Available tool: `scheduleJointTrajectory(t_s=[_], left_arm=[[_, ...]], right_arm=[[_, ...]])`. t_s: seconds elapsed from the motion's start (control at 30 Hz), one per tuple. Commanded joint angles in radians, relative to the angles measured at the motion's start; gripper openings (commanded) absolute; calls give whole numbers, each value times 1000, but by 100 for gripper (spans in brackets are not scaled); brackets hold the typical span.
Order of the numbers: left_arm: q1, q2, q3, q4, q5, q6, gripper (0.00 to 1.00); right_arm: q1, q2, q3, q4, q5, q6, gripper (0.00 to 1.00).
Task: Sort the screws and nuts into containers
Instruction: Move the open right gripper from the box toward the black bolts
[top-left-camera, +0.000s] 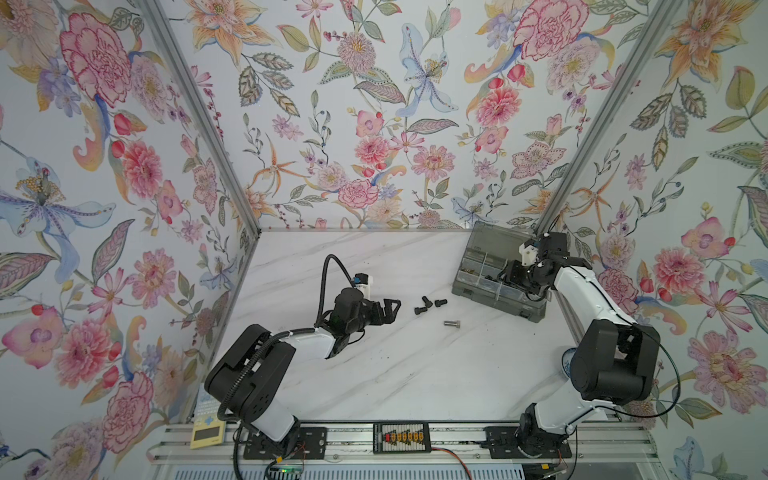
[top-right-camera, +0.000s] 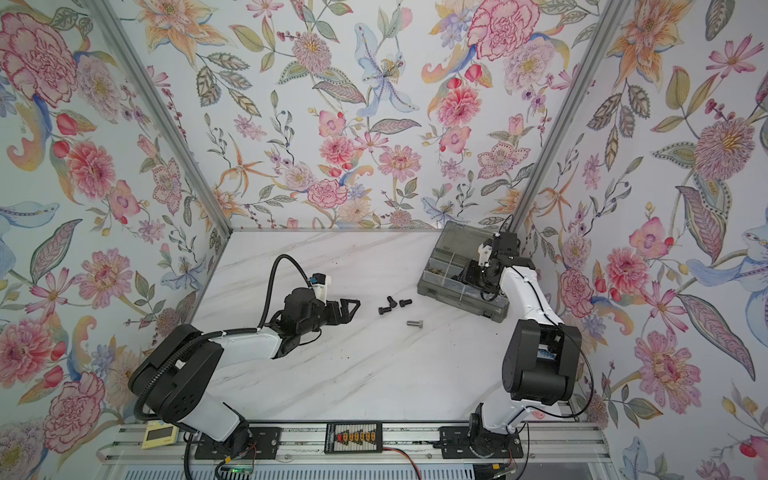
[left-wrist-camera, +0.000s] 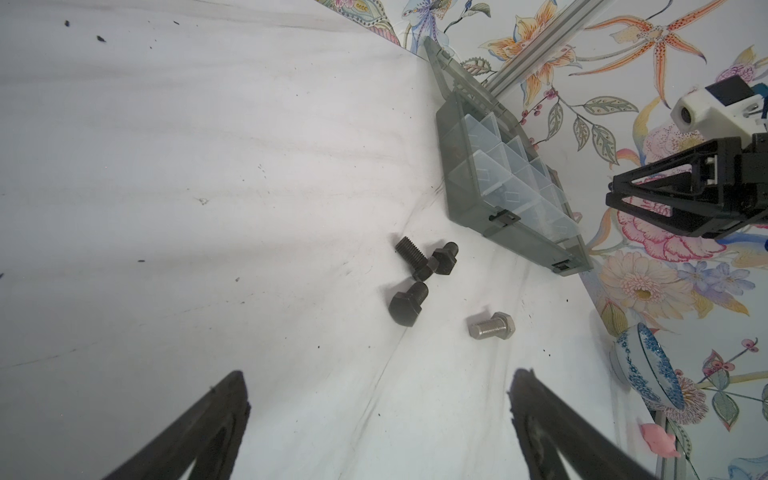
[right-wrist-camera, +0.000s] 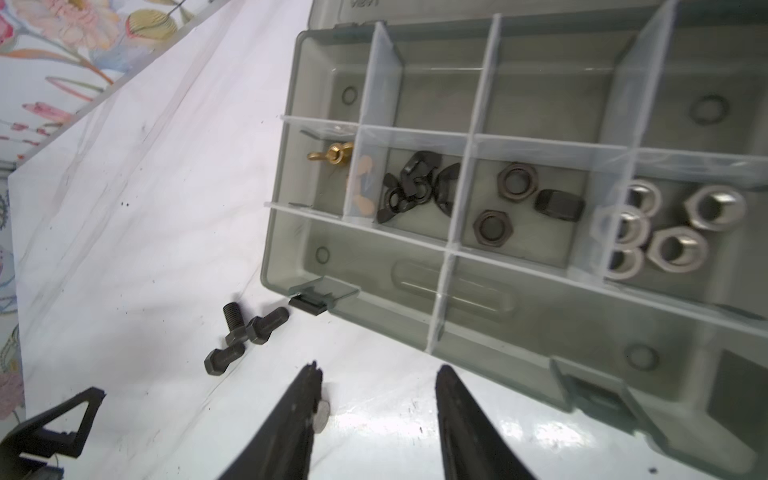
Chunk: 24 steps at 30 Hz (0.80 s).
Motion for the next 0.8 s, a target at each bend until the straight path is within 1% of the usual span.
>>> scheduleJointTrajectory(t_s=[0.0, 0.27, 0.37, 0.67, 0.77], left_arm=[[-5, -15, 16, -29, -15, 12, 99], [-5, -22, 15, -46, -31, 13, 99], [-4, -21, 14, -48, -35, 14, 99], [-4, -22, 6, -55, -39, 11, 100], [-6, -21, 4, -57, -35, 18, 99]], right_arm=[[65, 16, -12, -58, -3, -118, 49], [203, 84, 12, -59, 20, -166, 50], [255, 116, 27, -58, 32, -165, 51], [410, 192, 75, -58, 81, -100, 51], [462, 213, 104, -58, 90, -120, 52]])
